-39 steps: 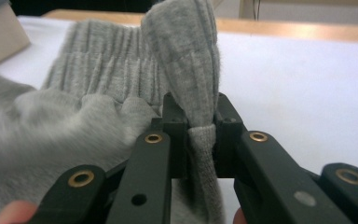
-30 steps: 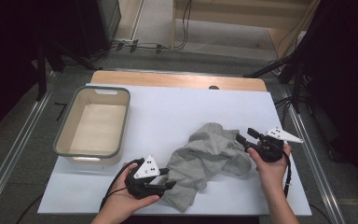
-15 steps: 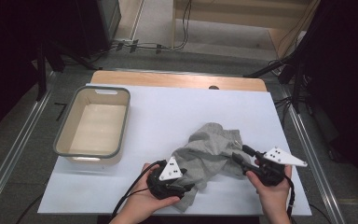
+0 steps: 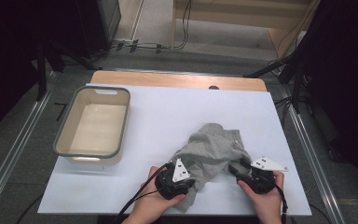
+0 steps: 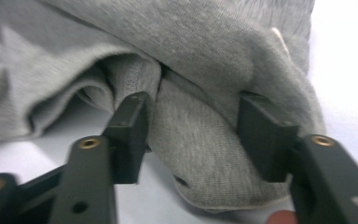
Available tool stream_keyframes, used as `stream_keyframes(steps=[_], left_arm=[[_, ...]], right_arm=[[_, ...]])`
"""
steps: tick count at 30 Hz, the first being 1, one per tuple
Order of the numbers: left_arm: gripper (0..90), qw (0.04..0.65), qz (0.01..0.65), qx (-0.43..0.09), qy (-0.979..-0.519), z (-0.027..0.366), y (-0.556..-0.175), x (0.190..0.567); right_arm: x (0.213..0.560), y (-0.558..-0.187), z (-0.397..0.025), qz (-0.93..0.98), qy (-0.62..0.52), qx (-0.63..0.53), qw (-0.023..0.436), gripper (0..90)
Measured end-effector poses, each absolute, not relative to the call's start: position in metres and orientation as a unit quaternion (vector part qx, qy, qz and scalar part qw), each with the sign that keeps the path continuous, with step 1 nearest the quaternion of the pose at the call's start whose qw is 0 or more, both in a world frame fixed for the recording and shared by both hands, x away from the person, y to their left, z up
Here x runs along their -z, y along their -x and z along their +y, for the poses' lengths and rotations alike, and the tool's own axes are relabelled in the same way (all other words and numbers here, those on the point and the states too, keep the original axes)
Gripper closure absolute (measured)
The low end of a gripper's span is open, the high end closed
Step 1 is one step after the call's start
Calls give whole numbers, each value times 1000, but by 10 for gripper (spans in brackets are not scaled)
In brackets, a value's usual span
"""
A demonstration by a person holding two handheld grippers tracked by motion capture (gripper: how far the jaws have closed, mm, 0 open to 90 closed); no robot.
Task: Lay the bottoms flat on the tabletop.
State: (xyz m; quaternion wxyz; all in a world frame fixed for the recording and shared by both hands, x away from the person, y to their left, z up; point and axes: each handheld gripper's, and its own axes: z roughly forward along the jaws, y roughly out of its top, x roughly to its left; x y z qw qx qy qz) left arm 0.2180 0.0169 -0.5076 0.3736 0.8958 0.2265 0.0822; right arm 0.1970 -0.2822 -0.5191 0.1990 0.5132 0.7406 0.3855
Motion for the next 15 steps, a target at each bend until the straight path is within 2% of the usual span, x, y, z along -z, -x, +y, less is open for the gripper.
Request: stream_keyframes(steps=[2, 4, 8, 15], left_arm=[[785, 378, 217, -71, -897, 18, -218, 508], [856, 379, 208, -74, -899, 20, -216, 506], [869, 394, 199, -47, -896, 30, -216, 499], [870, 409, 184, -28, -894, 53, -211, 488]], right_arm=[[521, -200, -281, 748, -511, -374, 201, 524], [521, -203, -282, 752, -506, -379, 187, 642], [512, -203, -291, 747, -502, -389, 197, 806], [497, -200, -318, 727, -504, -404, 231, 839]])
